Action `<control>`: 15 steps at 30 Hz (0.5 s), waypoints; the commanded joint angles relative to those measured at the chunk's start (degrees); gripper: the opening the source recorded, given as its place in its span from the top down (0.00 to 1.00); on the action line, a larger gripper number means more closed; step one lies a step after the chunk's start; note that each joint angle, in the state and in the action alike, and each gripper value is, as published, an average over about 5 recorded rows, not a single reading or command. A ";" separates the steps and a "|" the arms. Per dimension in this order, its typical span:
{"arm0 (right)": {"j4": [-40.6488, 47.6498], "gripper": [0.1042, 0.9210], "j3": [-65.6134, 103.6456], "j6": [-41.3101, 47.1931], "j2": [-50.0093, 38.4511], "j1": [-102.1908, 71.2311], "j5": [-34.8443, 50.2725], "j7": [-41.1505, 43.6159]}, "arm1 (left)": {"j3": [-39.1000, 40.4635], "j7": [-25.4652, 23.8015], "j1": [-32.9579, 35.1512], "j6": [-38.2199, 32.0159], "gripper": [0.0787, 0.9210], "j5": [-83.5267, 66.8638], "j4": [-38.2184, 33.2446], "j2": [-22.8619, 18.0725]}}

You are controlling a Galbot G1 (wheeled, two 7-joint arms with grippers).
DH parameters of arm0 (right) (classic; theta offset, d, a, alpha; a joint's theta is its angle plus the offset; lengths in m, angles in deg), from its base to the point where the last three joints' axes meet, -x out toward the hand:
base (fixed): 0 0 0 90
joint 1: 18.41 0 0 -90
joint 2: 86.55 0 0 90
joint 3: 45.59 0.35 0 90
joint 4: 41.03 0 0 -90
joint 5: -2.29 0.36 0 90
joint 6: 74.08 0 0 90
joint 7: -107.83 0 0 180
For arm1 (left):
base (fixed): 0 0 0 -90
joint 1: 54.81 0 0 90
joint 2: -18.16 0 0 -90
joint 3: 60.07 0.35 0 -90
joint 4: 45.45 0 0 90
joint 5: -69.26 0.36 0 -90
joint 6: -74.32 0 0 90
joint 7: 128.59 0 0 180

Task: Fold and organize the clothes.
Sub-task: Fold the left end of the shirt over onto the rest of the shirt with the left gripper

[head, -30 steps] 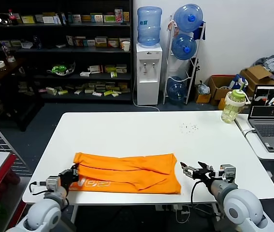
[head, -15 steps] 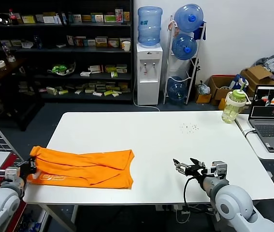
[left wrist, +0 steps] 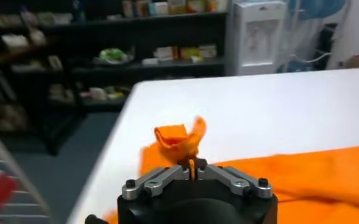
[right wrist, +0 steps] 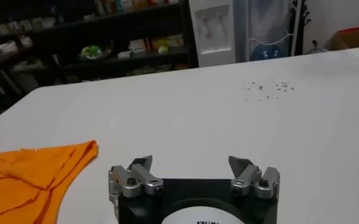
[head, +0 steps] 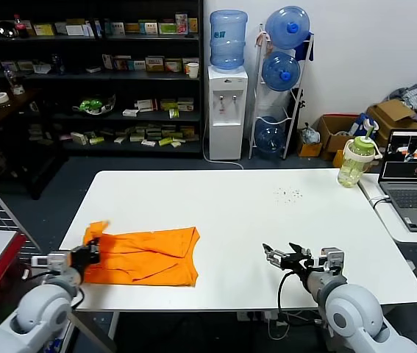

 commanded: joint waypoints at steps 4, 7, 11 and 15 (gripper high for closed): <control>0.31 0.12 0.06 0.12 0.44 -0.45 -0.06 -1.06 | 17.99 11.04 -16.39 6.23 0.96 -5.39 -5.93 -16.67; 0.66 0.12 -0.07 0.11 0.48 -0.22 -0.01 -1.06 | 19.30 12.02 -16.62 6.47 0.96 -5.27 -5.86 -17.62; 1.18 0.12 -0.40 0.08 0.57 0.29 0.05 -1.02 | 20.25 13.07 -16.16 6.66 0.96 -5.10 -6.03 -18.23; 1.51 0.12 -0.71 0.06 0.71 0.61 0.08 -0.95 | 20.77 13.49 -15.85 6.75 0.96 -4.26 -5.61 -18.60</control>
